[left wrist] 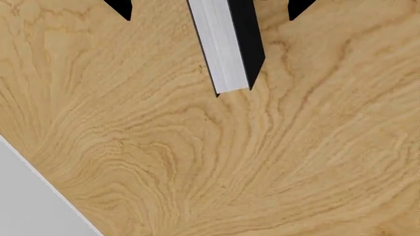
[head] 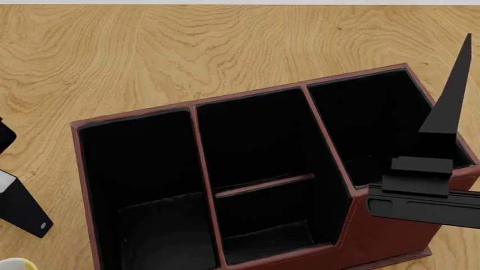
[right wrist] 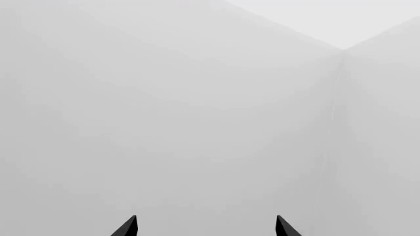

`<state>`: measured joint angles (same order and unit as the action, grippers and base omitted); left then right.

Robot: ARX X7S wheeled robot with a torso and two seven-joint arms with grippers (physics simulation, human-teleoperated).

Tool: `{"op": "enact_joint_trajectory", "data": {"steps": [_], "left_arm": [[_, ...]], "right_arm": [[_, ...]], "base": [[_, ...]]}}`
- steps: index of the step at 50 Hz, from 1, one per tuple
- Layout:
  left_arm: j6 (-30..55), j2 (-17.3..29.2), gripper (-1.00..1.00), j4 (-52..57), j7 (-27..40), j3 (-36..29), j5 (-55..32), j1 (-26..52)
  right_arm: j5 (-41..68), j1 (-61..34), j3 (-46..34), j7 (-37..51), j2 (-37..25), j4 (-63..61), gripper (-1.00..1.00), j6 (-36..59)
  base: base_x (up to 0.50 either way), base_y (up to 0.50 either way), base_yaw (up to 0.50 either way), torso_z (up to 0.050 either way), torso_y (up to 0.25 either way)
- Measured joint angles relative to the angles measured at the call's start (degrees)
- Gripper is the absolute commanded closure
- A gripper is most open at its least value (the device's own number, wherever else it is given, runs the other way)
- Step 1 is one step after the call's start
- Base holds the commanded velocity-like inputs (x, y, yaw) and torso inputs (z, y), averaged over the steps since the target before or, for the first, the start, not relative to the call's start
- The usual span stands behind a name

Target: Pick up the book and place it in the back compartment of the caddy.

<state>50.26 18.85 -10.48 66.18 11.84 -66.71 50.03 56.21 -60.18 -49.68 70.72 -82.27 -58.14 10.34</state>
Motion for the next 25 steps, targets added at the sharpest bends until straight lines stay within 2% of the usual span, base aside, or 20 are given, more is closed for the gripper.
{"op": "enact_joint_trajectory", "data": {"steps": [25], "left_arm": [[-3.3,-0.1,-1.0,-10.3,-5.6,-4.4,5.6,2.1]], "right_arm": [[0.6,-0.7,0.3,0.0,0.7,0.0,-1.0,1.5]], "base": [[0.0,0.0,0.0,0.0,0.0]]}}
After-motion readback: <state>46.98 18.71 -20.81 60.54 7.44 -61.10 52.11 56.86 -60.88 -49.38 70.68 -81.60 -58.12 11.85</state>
